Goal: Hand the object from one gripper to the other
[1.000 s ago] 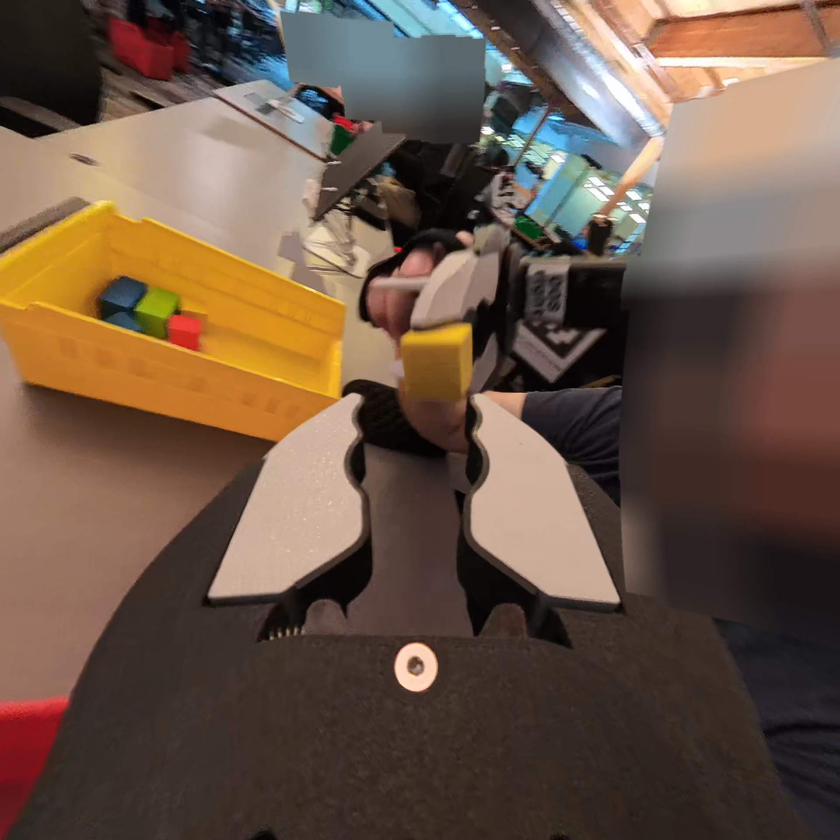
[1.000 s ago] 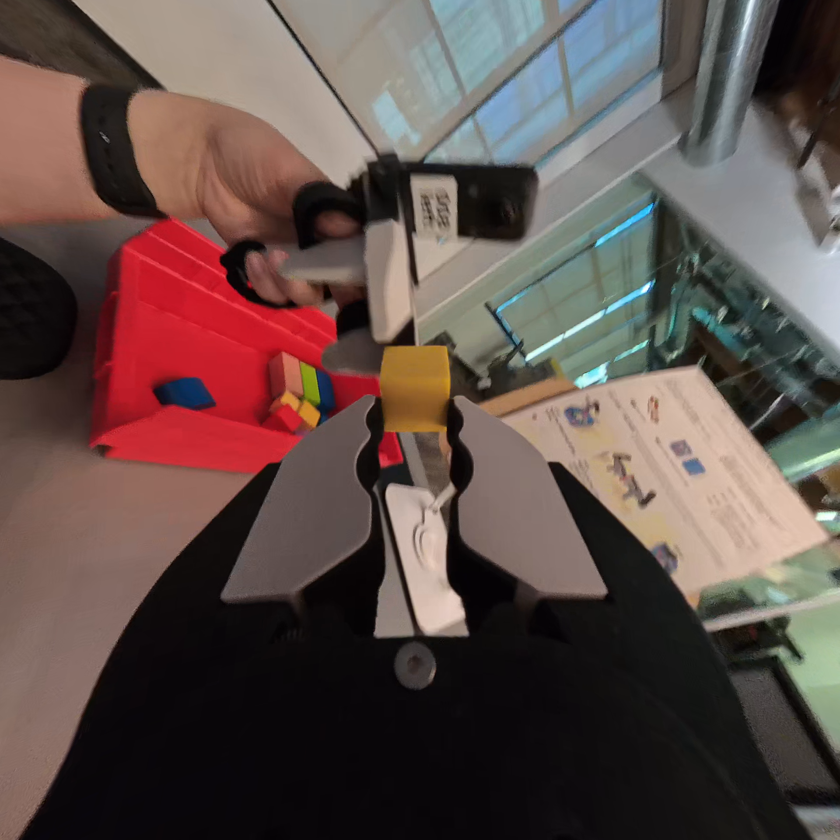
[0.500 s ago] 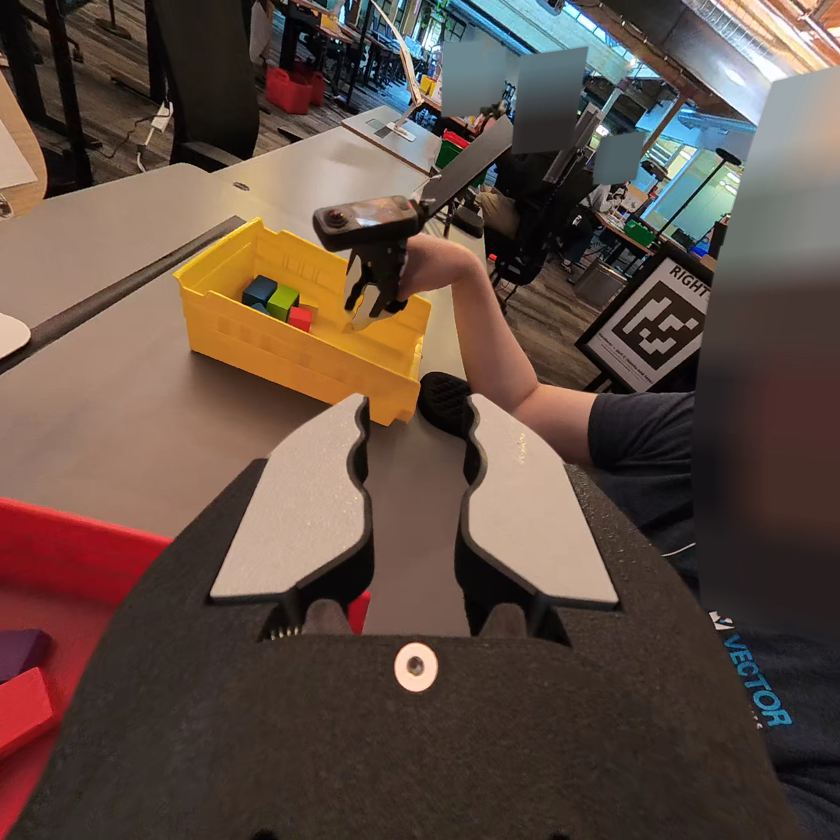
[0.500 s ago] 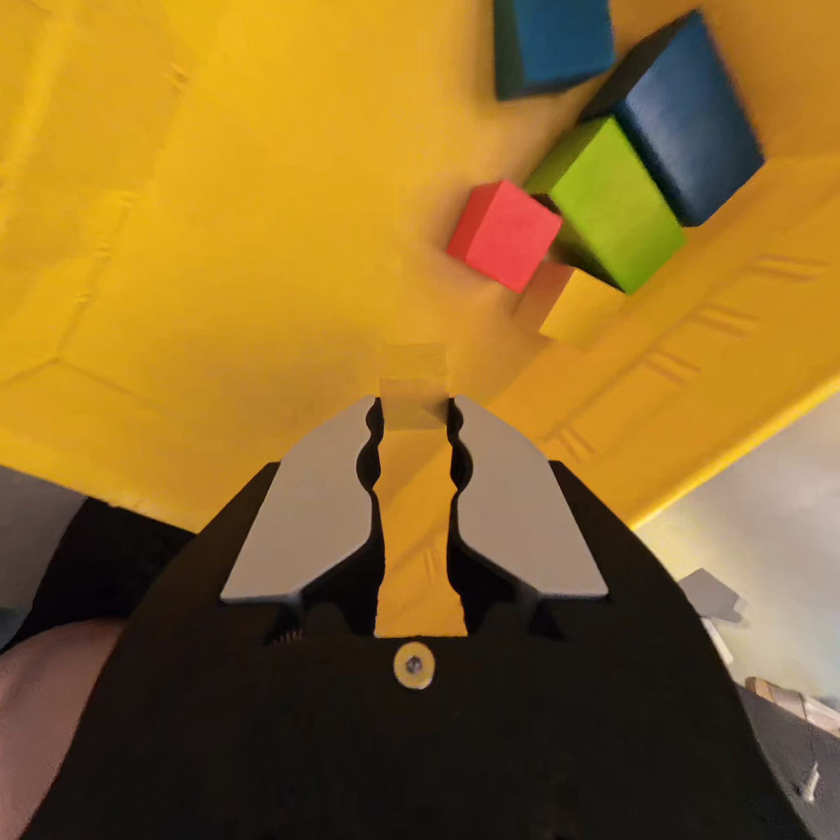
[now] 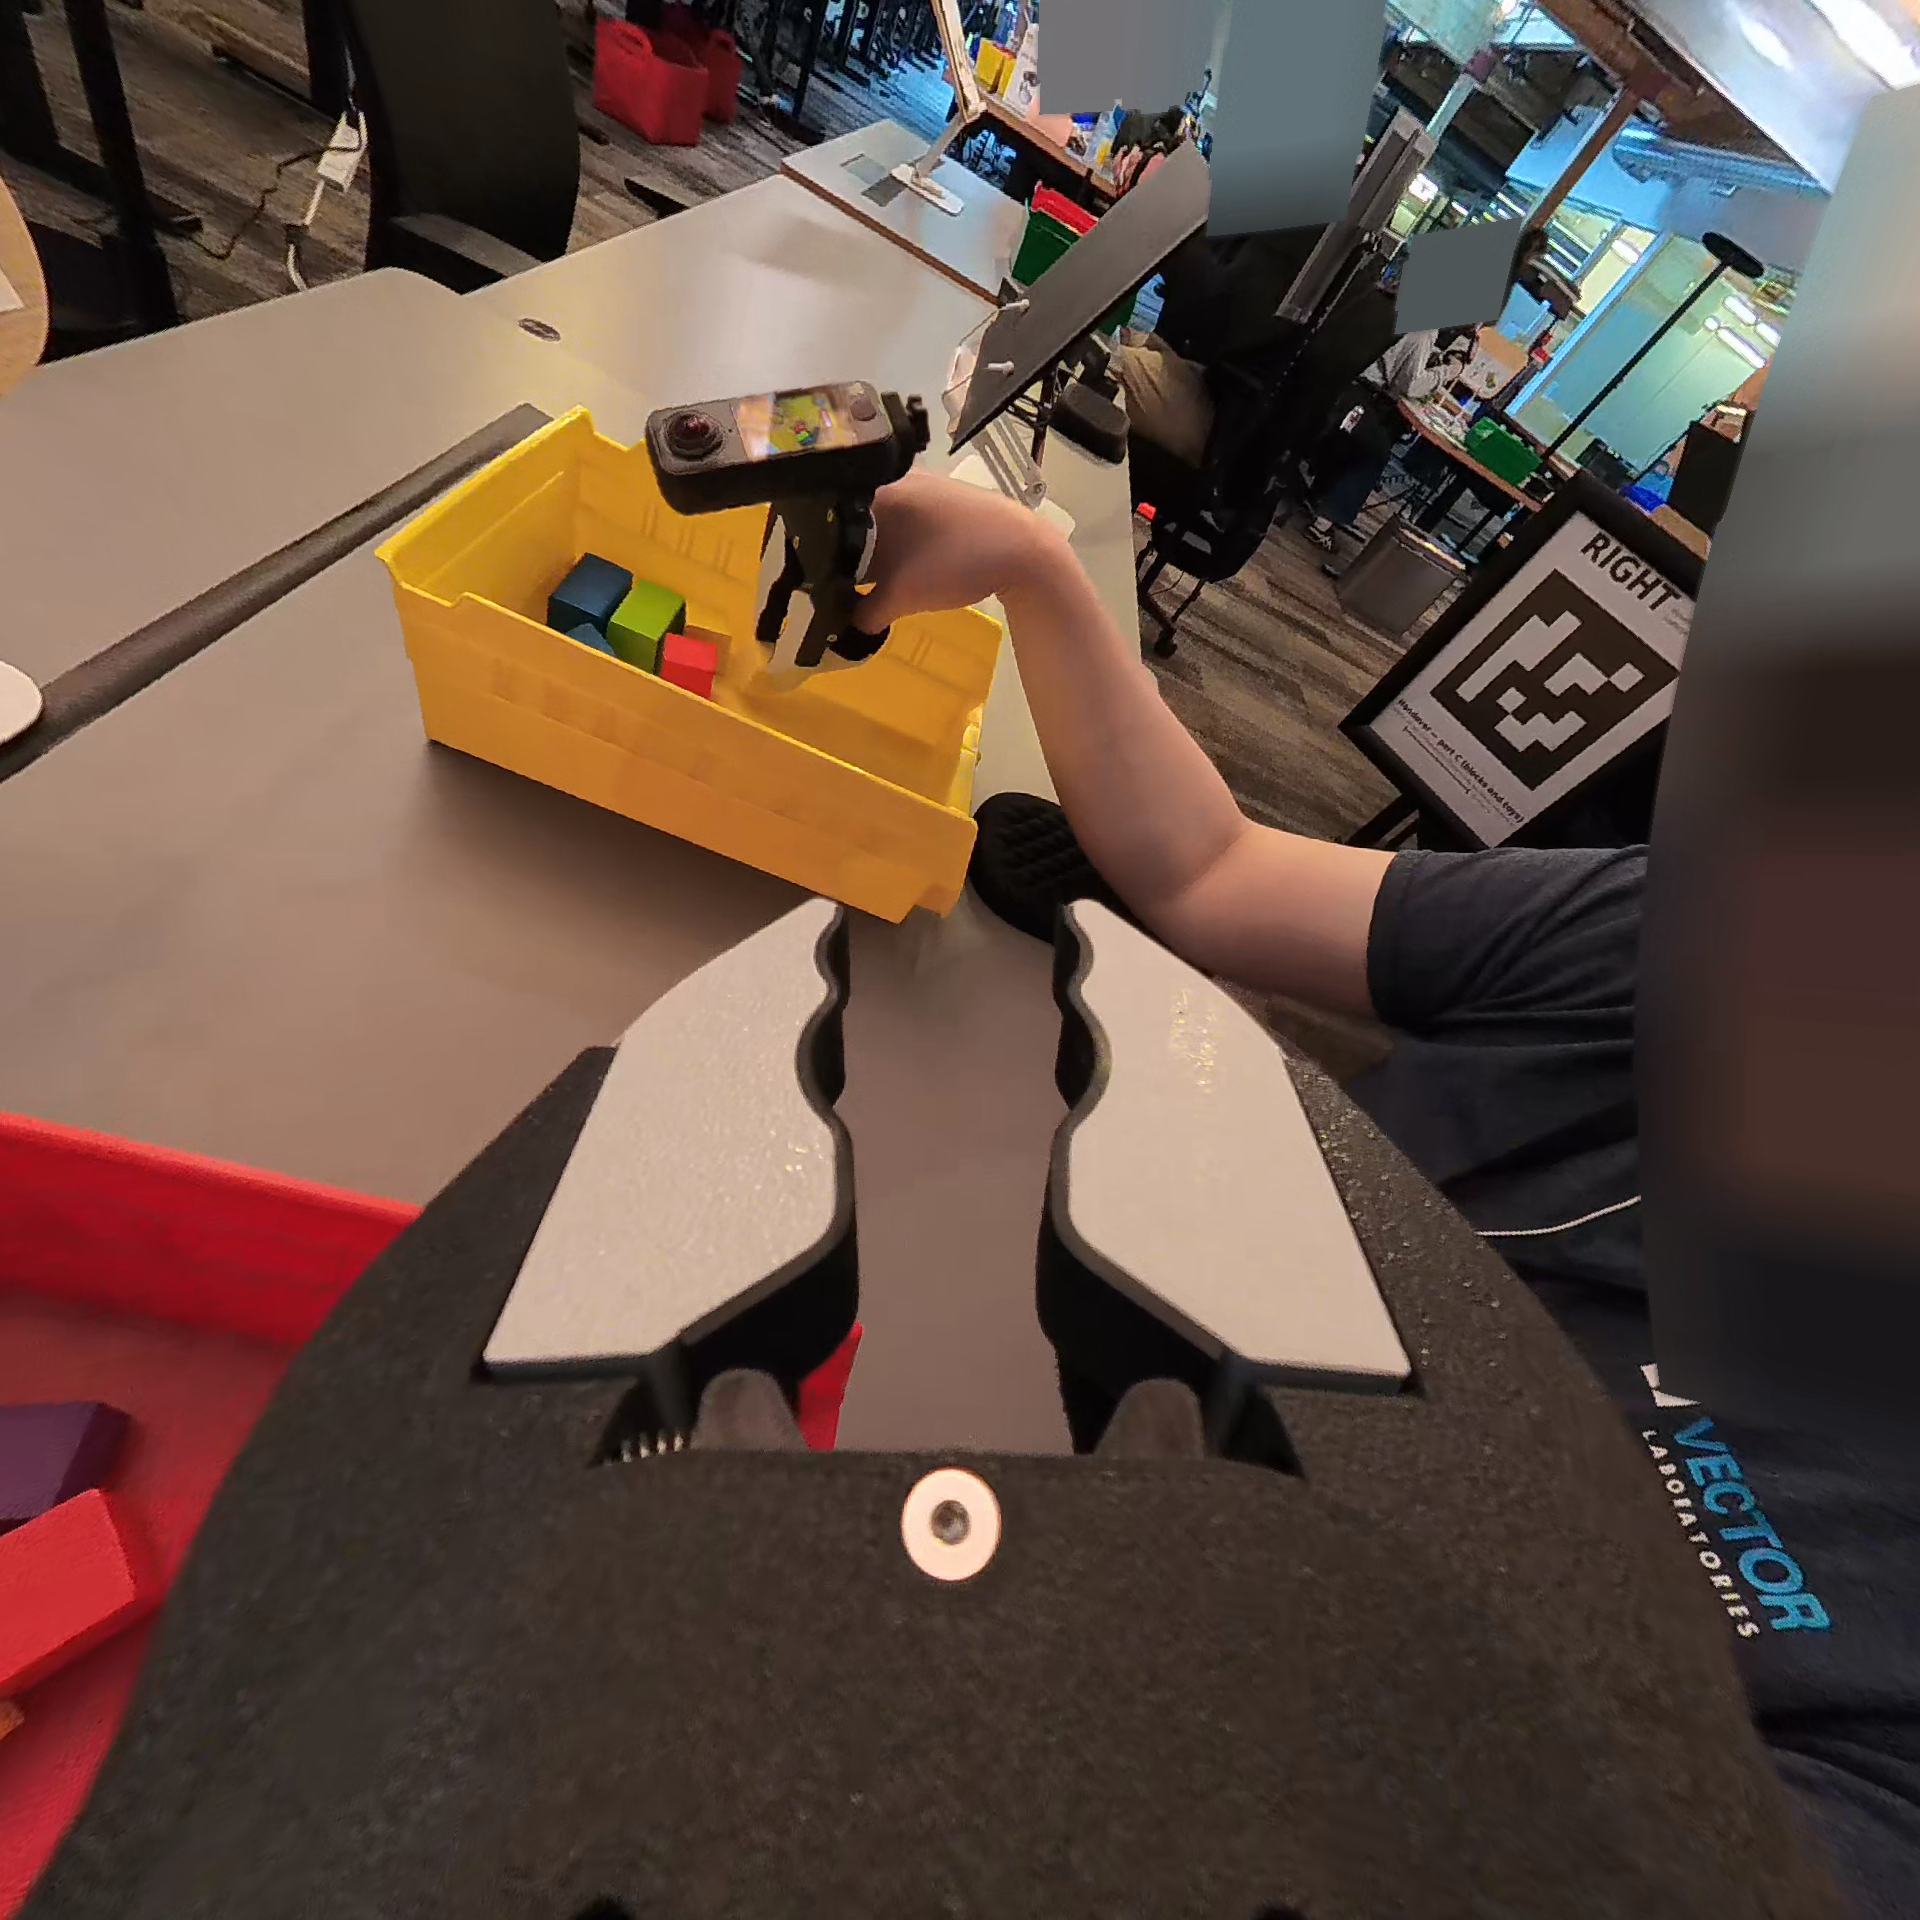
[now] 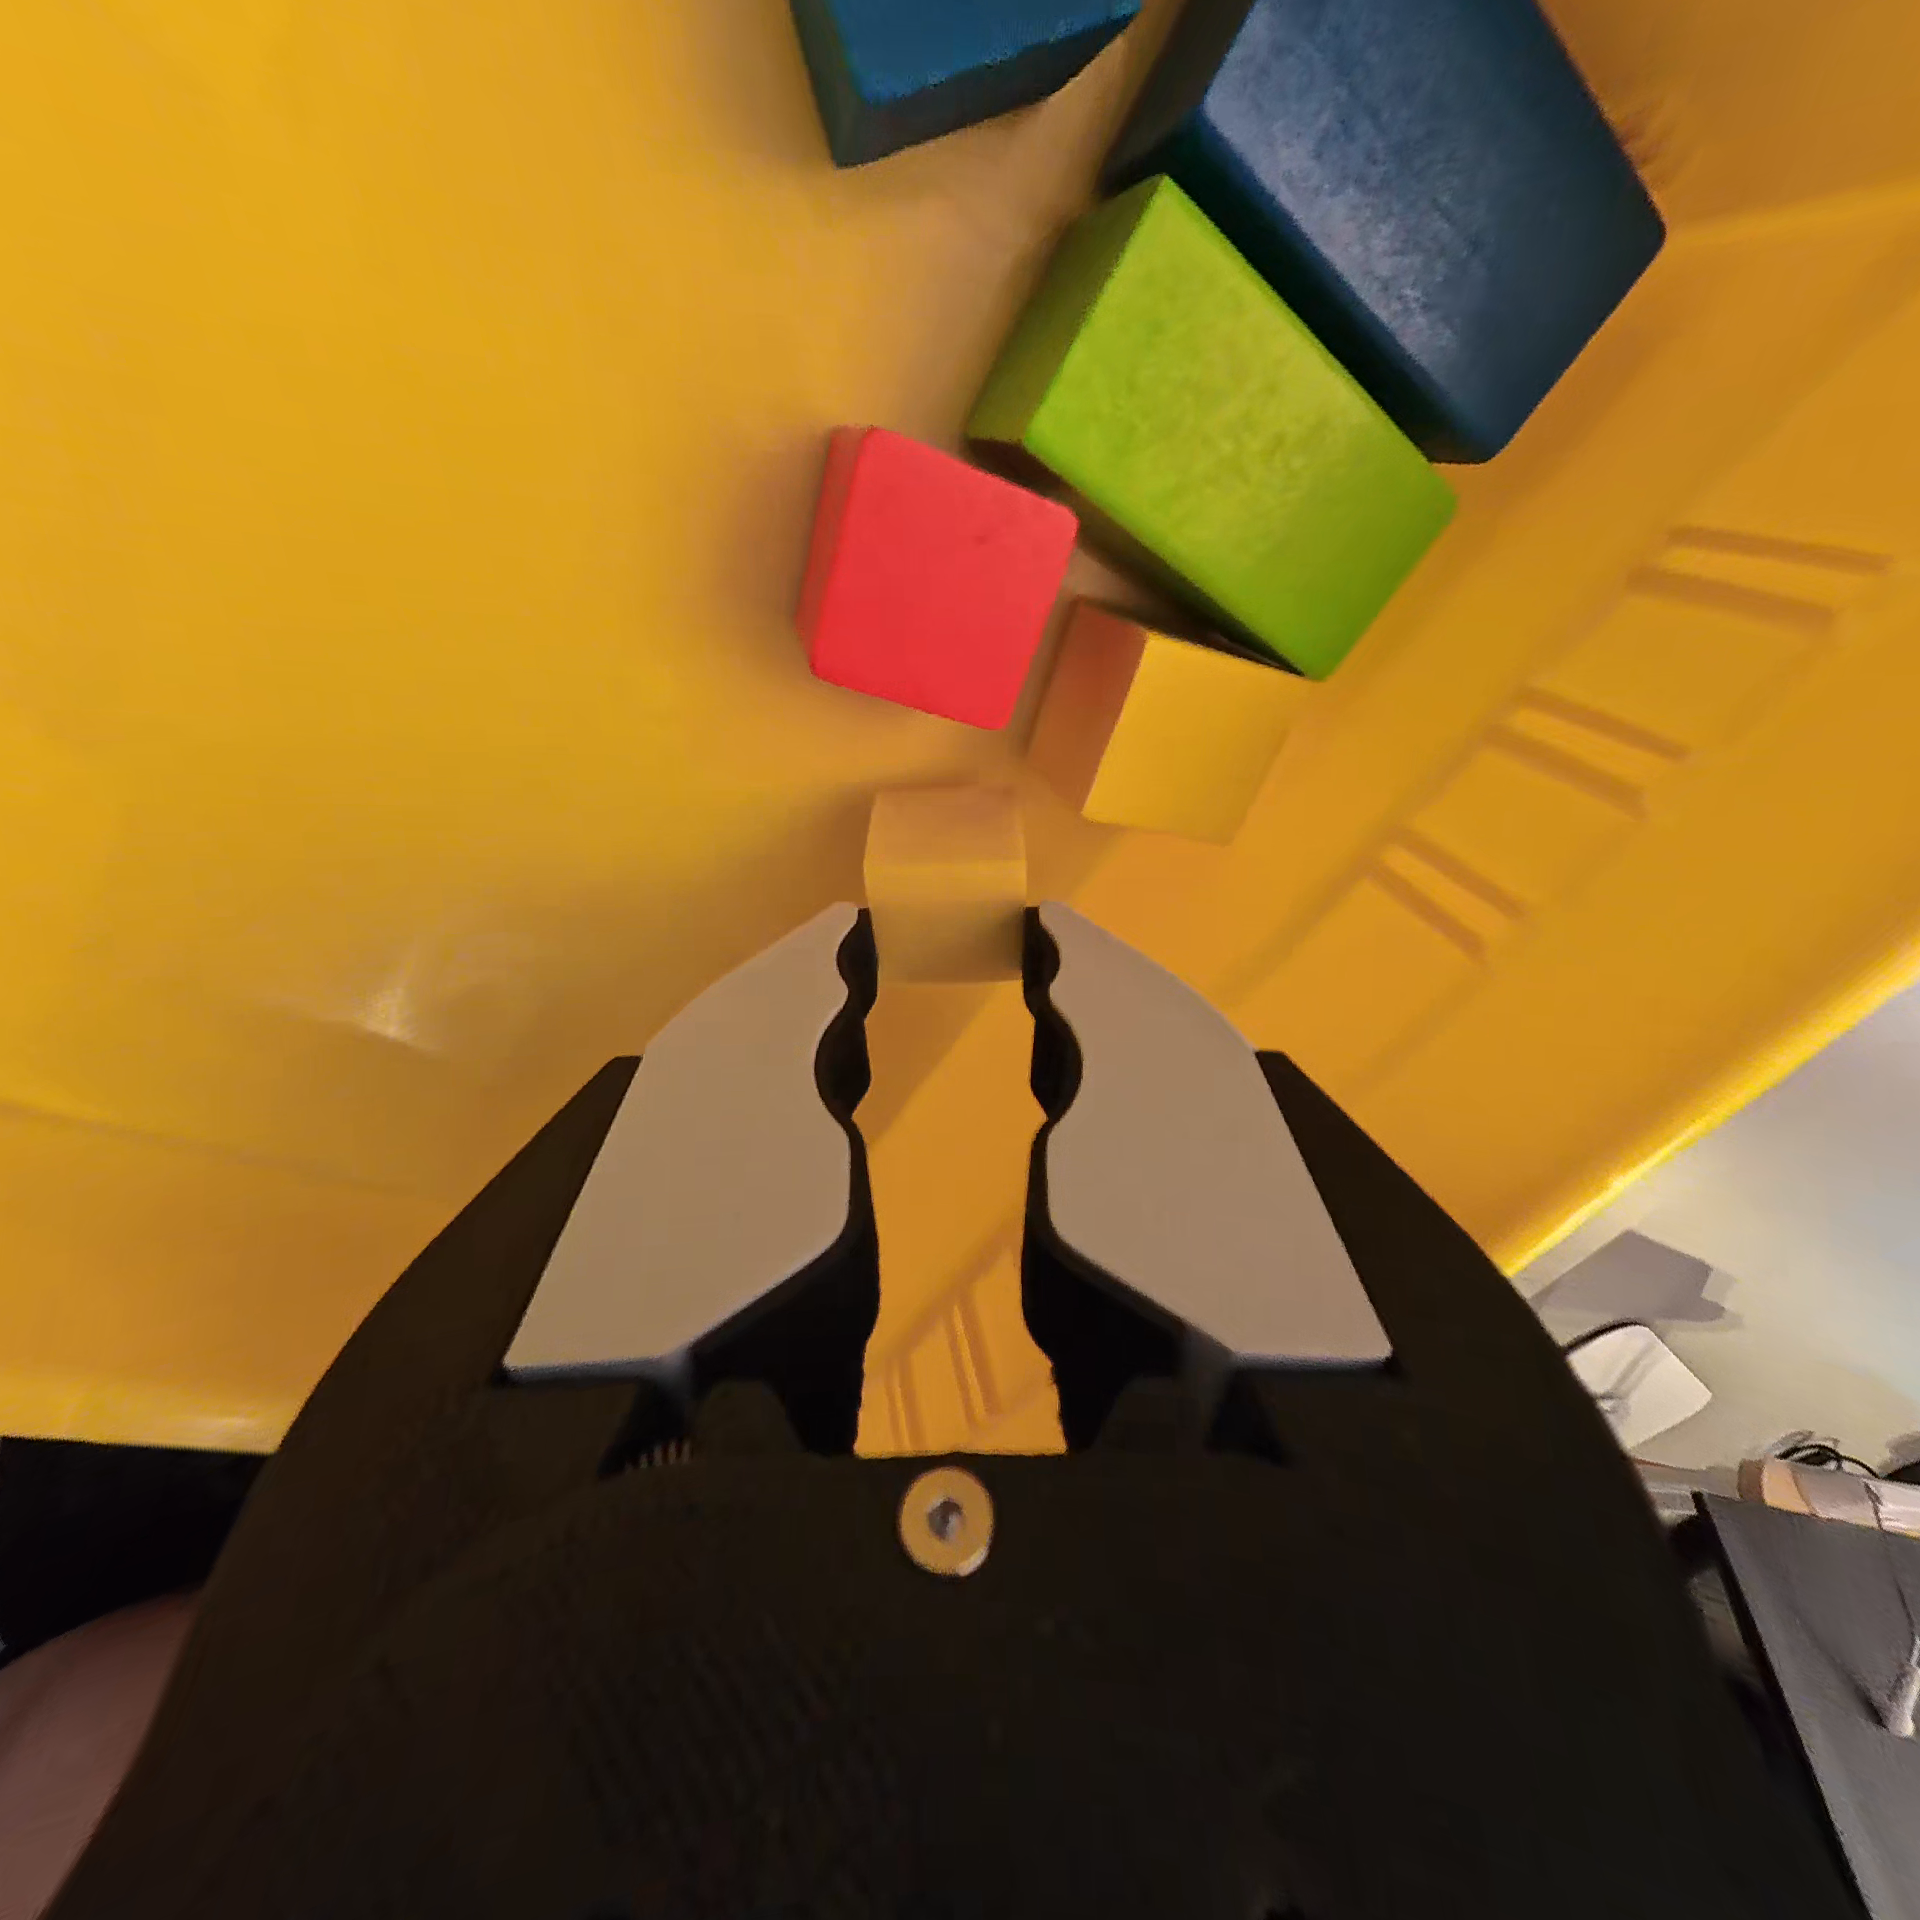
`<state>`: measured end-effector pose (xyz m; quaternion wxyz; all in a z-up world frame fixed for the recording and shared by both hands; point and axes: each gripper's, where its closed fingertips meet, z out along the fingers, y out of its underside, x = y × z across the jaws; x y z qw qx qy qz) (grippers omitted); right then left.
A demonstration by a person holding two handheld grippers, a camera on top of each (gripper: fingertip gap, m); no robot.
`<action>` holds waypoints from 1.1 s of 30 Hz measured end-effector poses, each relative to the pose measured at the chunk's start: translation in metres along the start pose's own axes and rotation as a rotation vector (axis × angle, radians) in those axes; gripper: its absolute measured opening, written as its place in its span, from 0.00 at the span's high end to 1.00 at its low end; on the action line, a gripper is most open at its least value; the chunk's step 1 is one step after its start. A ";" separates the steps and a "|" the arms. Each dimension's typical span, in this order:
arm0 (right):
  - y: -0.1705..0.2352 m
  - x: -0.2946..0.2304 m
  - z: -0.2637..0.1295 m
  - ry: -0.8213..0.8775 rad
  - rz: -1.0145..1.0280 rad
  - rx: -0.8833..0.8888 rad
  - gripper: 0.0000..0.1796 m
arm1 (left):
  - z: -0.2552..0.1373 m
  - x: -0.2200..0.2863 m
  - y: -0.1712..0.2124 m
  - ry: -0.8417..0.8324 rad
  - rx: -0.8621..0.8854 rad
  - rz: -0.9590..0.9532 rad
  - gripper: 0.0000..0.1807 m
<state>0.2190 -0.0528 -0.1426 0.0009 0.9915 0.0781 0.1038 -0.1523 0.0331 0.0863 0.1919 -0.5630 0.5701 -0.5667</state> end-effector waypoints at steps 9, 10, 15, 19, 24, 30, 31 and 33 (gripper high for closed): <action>-0.003 0.002 0.007 0.013 0.003 -0.009 0.84 | -0.001 -0.002 0.002 -0.004 -0.007 -0.002 0.80; -0.003 0.002 0.007 0.013 0.004 -0.009 0.84 | -0.002 -0.003 0.002 -0.002 -0.004 -0.004 0.80; -0.006 0.000 0.004 -0.018 0.025 0.020 0.81 | -0.010 -0.004 0.002 -0.019 -0.001 0.006 0.80; -0.007 0.002 -0.008 -0.005 0.020 0.058 0.80 | -0.022 -0.018 0.006 -0.106 -0.011 -0.002 0.80; -0.007 0.002 -0.037 0.029 0.004 0.148 0.80 | -0.060 -0.088 0.042 -0.522 -0.164 -0.078 0.79; -0.011 -0.002 -0.081 0.110 -0.021 0.281 0.80 | -0.069 -0.147 0.084 -0.696 -0.367 -0.098 0.83; -0.011 -0.003 -0.087 0.122 -0.028 0.295 0.80 | -0.066 -0.155 0.089 -0.700 -0.393 -0.051 0.83; -0.011 -0.006 -0.096 0.138 -0.041 0.320 0.80 | -0.061 -0.174 0.098 -0.730 -0.431 0.030 0.83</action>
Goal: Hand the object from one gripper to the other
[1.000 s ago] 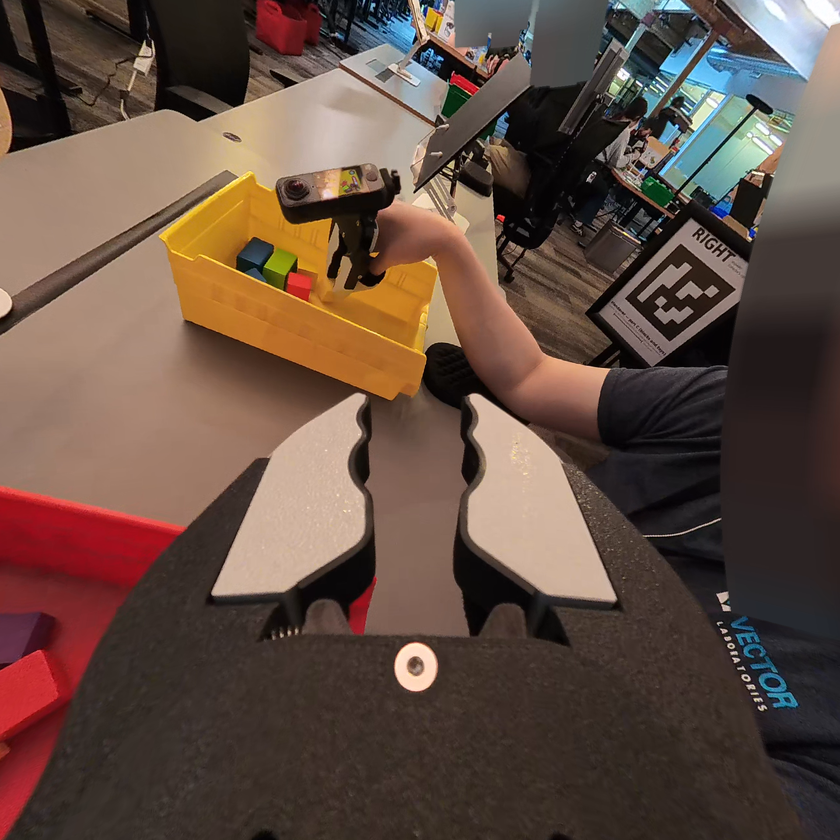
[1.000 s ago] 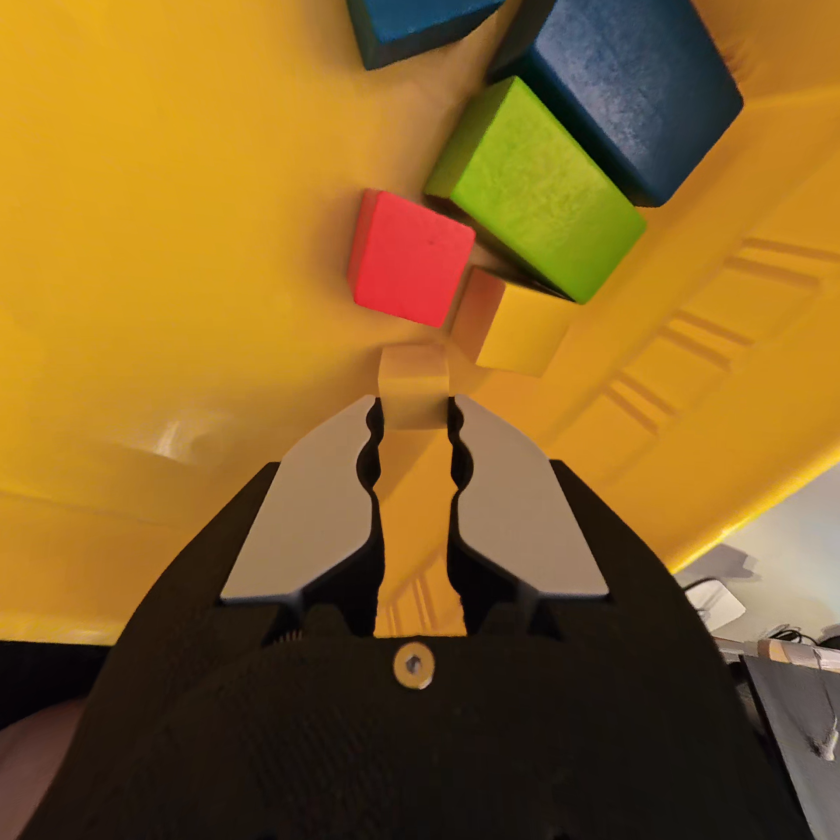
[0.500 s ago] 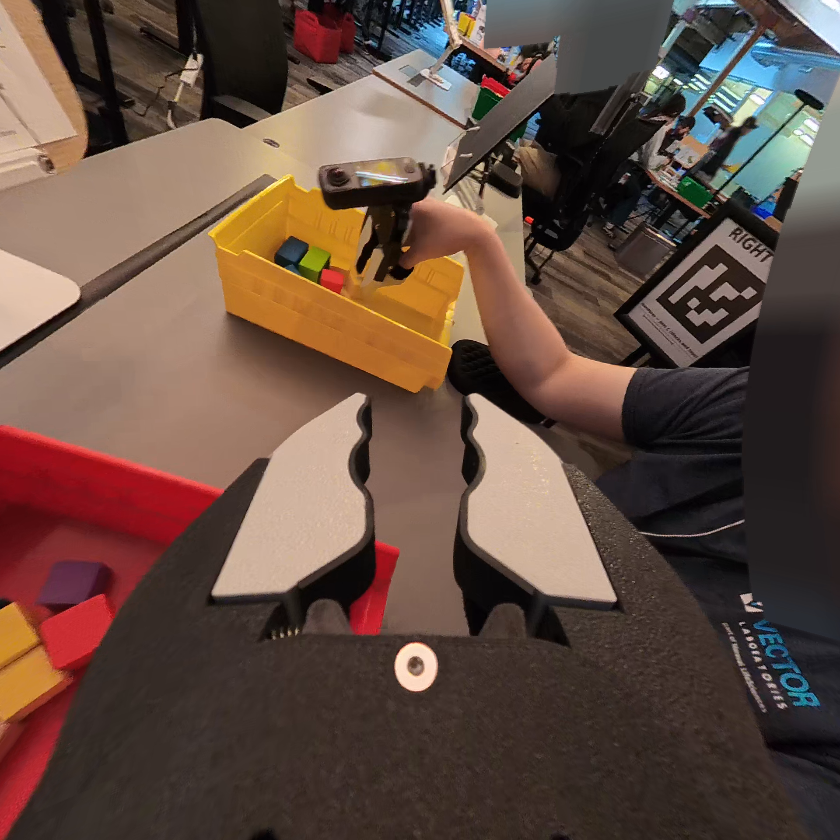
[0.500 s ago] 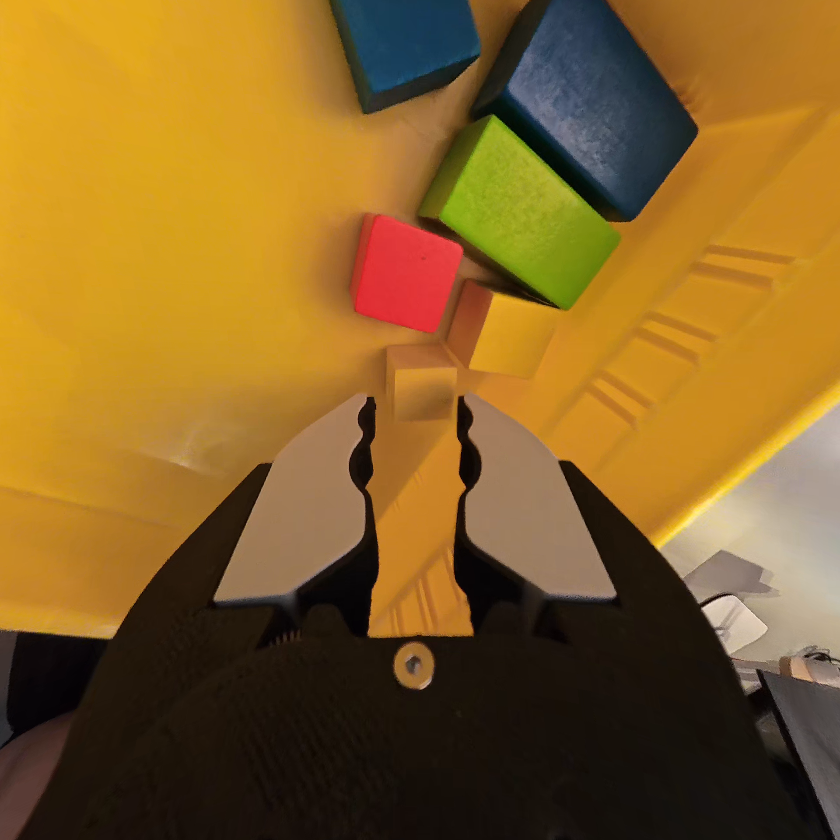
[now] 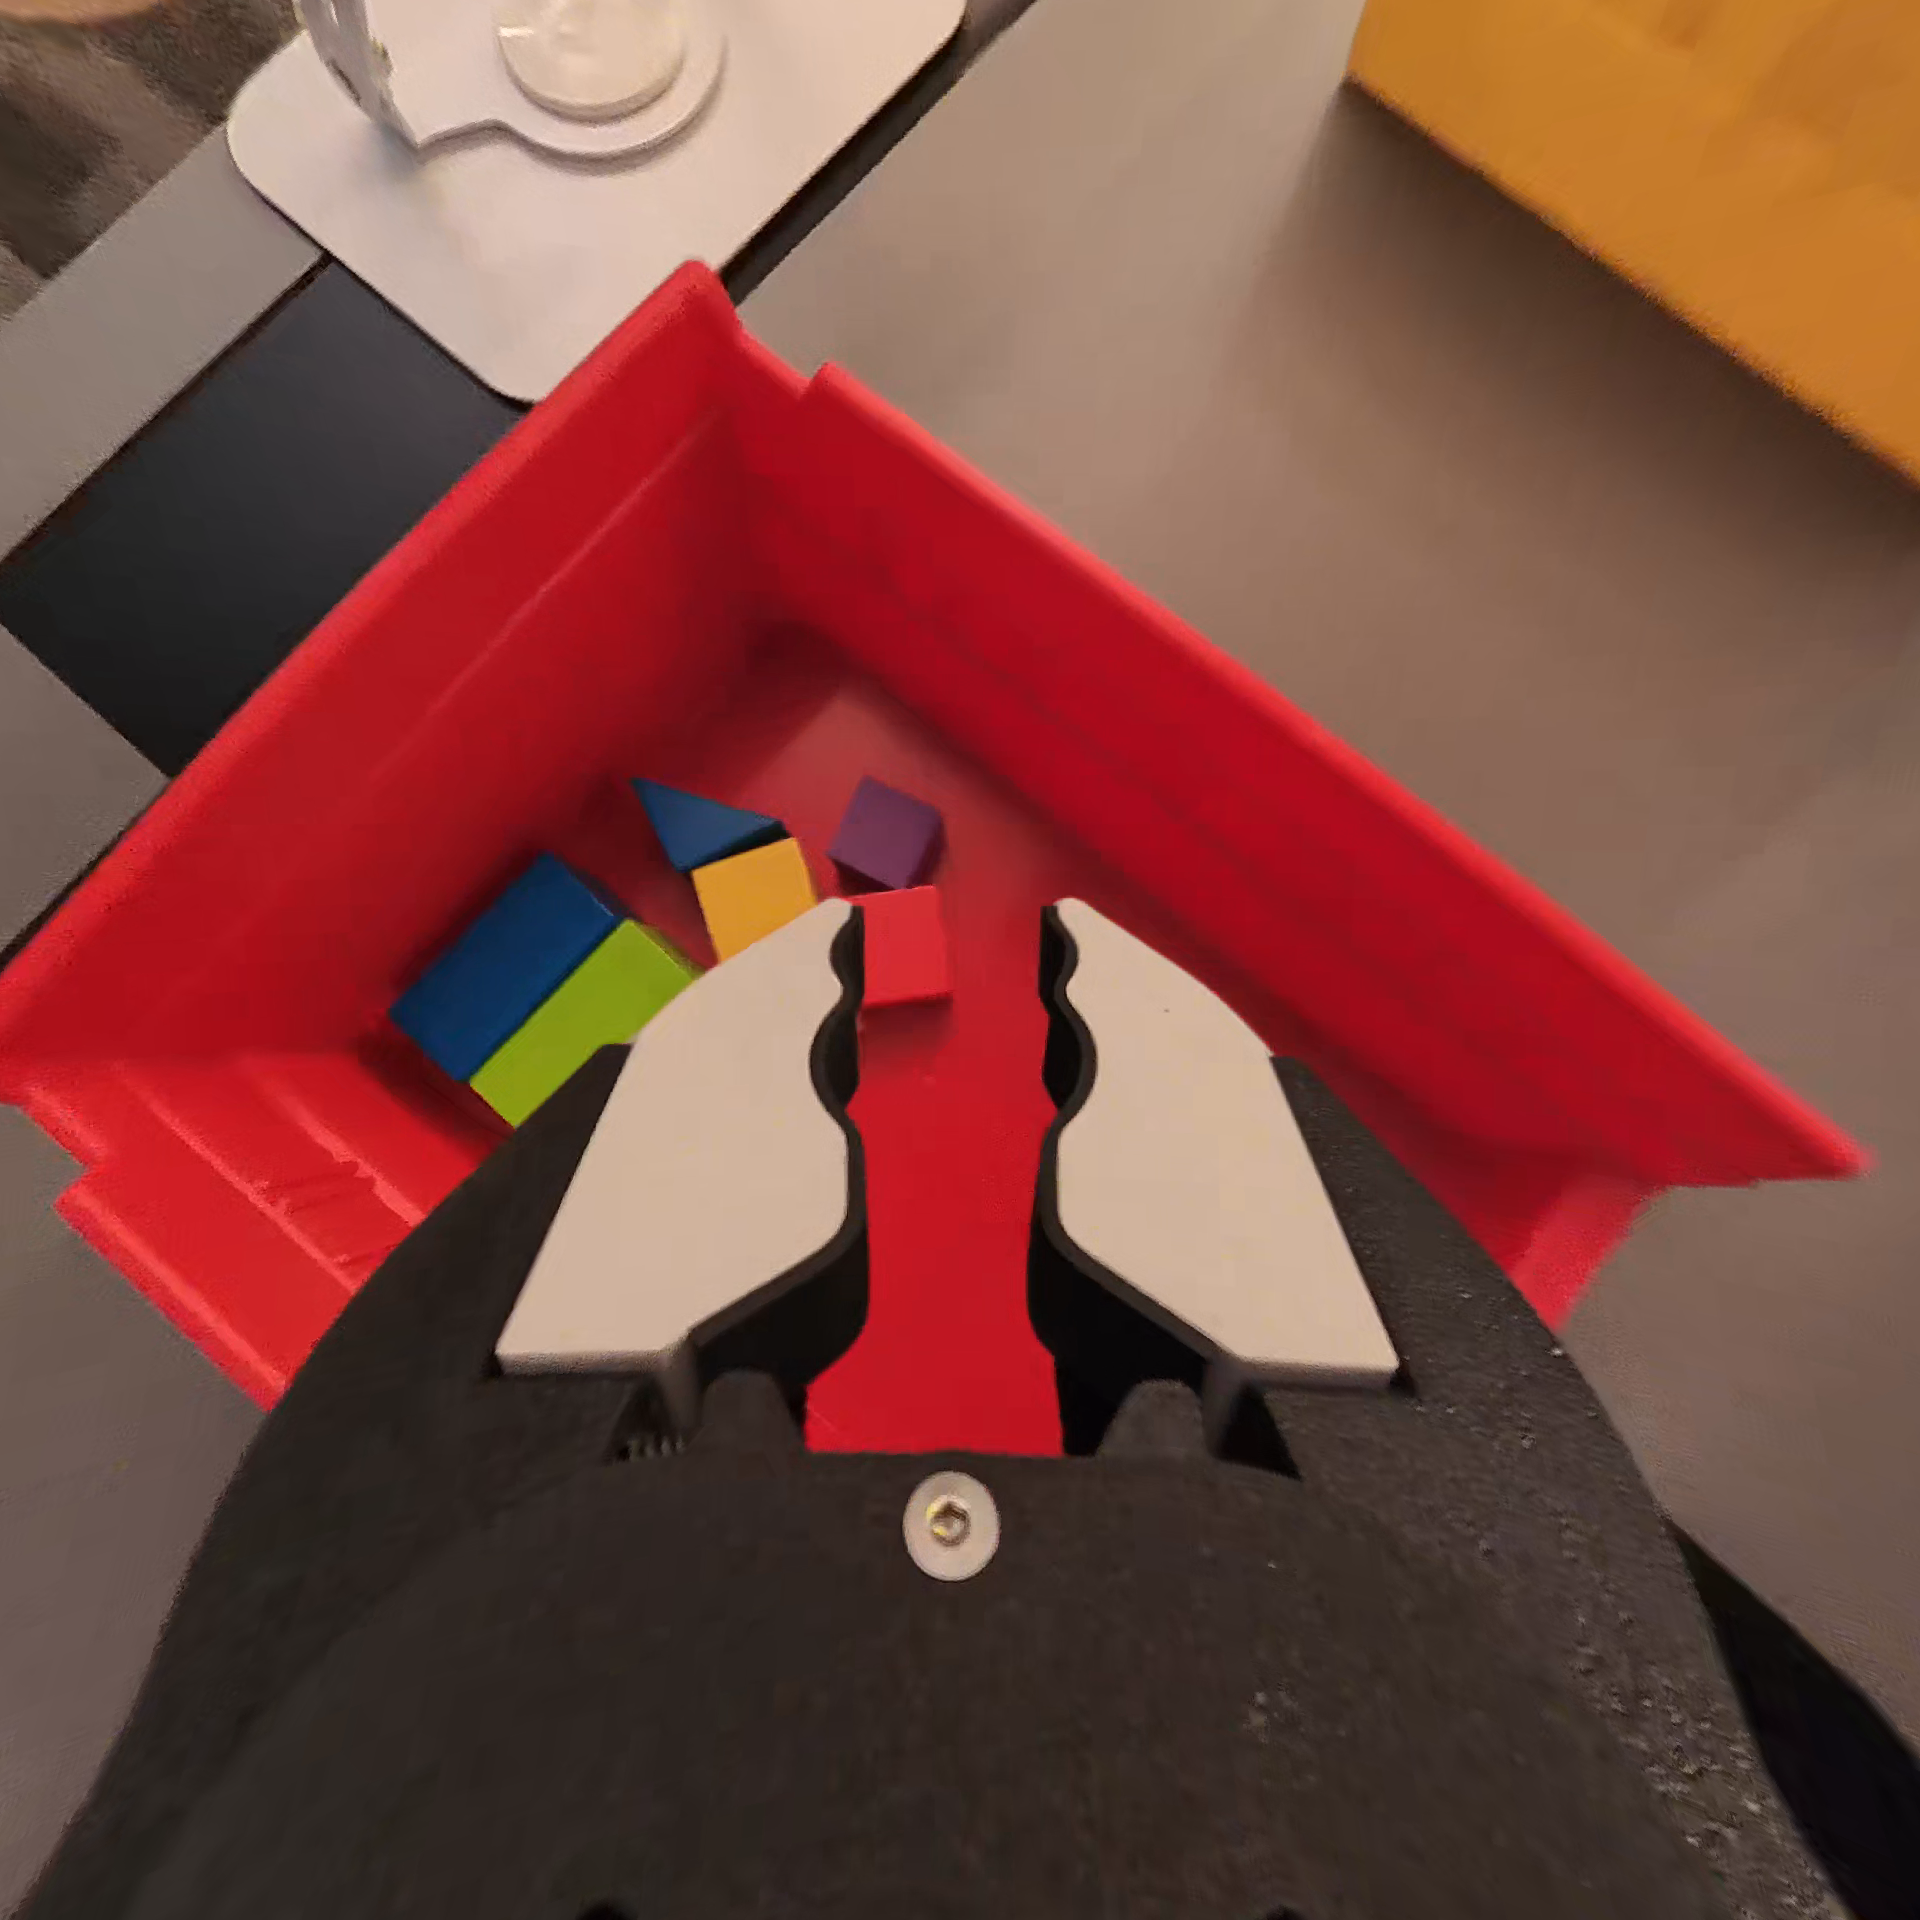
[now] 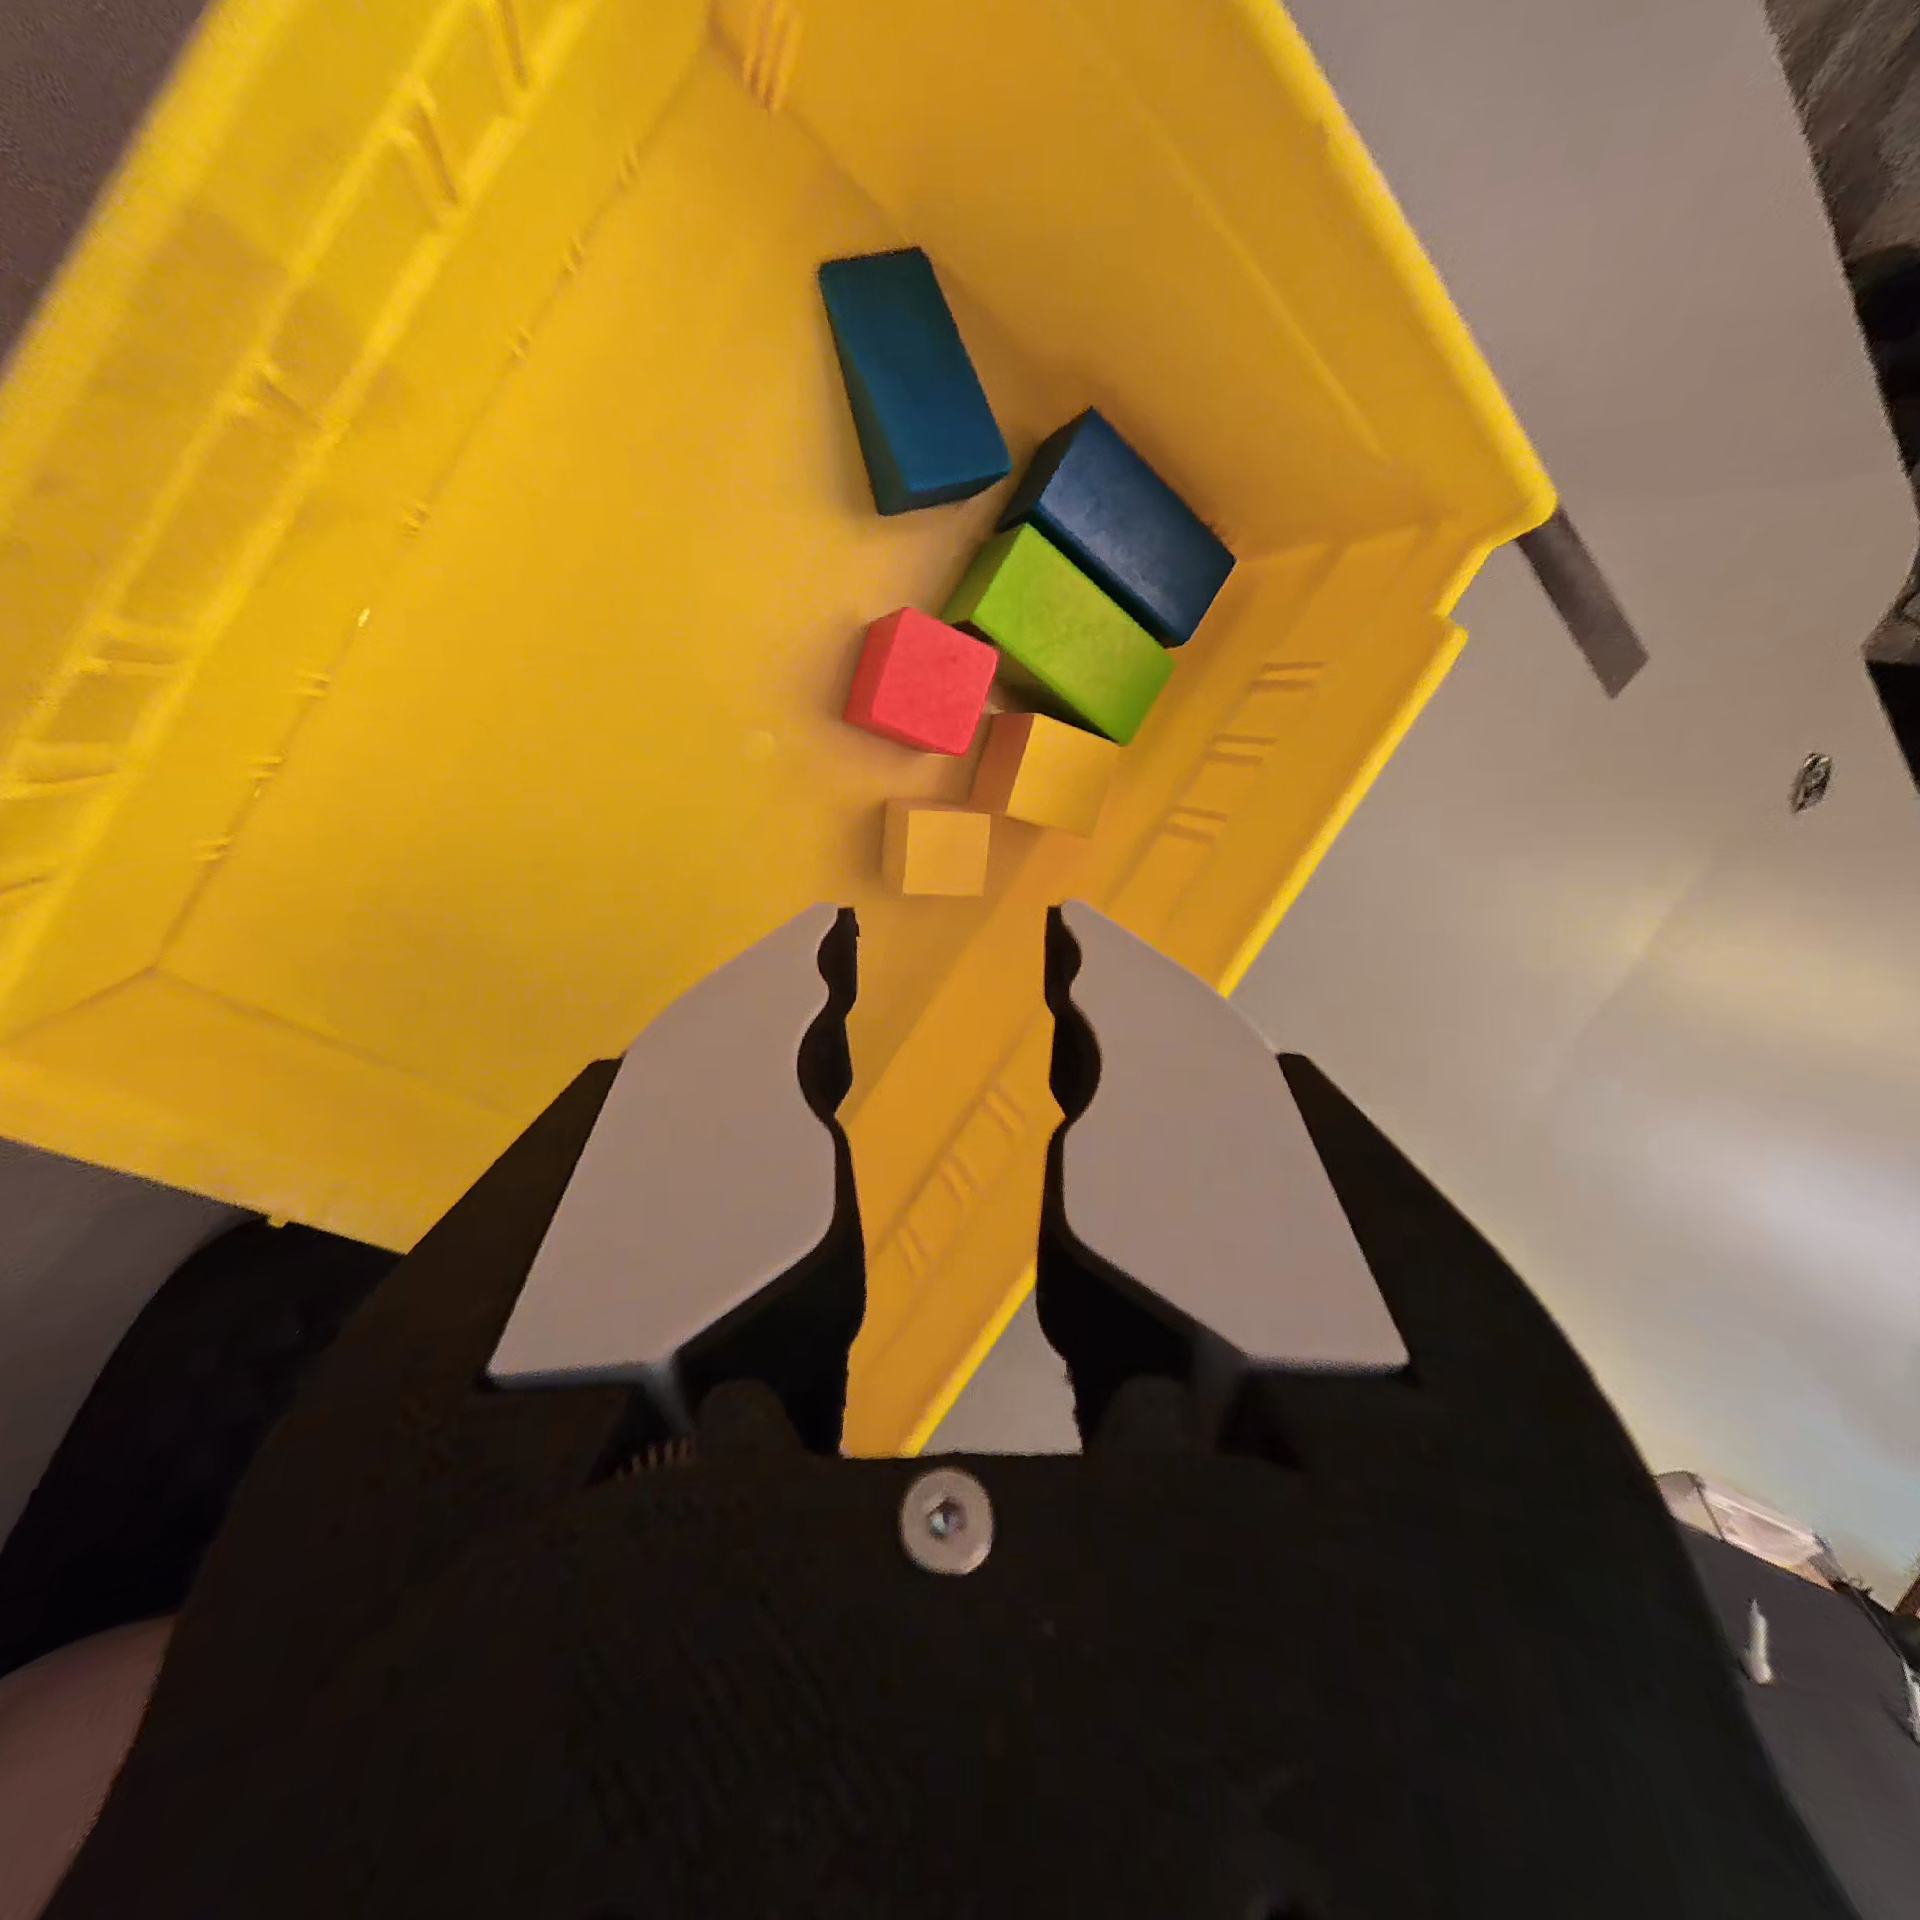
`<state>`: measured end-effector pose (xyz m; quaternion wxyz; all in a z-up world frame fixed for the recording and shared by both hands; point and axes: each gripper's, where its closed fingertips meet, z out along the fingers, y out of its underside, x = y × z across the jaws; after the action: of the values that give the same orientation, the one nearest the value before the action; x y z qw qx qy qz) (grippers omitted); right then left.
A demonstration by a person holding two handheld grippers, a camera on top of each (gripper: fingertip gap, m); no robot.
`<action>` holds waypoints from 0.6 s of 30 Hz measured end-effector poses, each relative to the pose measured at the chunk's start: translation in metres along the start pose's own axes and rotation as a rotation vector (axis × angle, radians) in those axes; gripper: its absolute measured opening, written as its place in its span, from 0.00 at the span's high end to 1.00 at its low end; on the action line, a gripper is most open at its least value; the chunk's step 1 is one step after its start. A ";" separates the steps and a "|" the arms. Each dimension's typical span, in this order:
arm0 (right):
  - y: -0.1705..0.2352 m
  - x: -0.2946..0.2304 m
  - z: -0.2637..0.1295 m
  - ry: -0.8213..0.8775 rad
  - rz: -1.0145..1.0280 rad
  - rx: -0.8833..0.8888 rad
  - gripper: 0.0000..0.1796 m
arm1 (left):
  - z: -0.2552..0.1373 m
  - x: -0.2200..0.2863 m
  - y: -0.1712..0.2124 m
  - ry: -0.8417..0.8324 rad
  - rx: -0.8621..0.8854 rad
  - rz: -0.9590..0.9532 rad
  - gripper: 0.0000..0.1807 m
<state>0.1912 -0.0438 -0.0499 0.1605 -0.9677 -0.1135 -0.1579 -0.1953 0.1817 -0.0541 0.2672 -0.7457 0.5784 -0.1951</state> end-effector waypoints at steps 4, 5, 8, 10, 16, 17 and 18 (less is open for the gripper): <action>-0.005 -0.004 -0.007 0.006 -0.026 0.027 0.80 | 0.025 -0.010 0.021 -0.040 -0.123 0.013 0.78; -0.005 -0.005 -0.007 0.002 -0.030 0.028 0.80 | 0.029 -0.011 0.024 -0.052 -0.144 0.021 0.77; -0.002 -0.003 -0.003 0.008 -0.030 0.004 0.80 | 0.043 -0.013 0.035 -0.075 -0.230 0.035 0.75; 0.001 -0.002 -0.001 0.012 -0.030 -0.012 0.80 | 0.049 -0.013 0.041 -0.094 -0.276 0.051 0.75; 0.002 -0.003 -0.001 0.002 -0.035 -0.010 0.80 | 0.060 -0.020 0.052 -0.183 -0.378 0.117 0.77; 0.003 -0.004 -0.001 -0.002 -0.039 -0.013 0.80 | 0.062 -0.019 0.053 -0.180 -0.386 0.123 0.78; 0.004 -0.004 0.000 -0.001 -0.043 -0.019 0.80 | 0.063 -0.019 0.053 -0.184 -0.391 0.129 0.78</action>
<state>0.1891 -0.0482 -0.0523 0.1478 -0.9666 -0.1331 -0.1617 -0.2024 0.2008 -0.1362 0.1813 -0.7593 0.6249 0.0073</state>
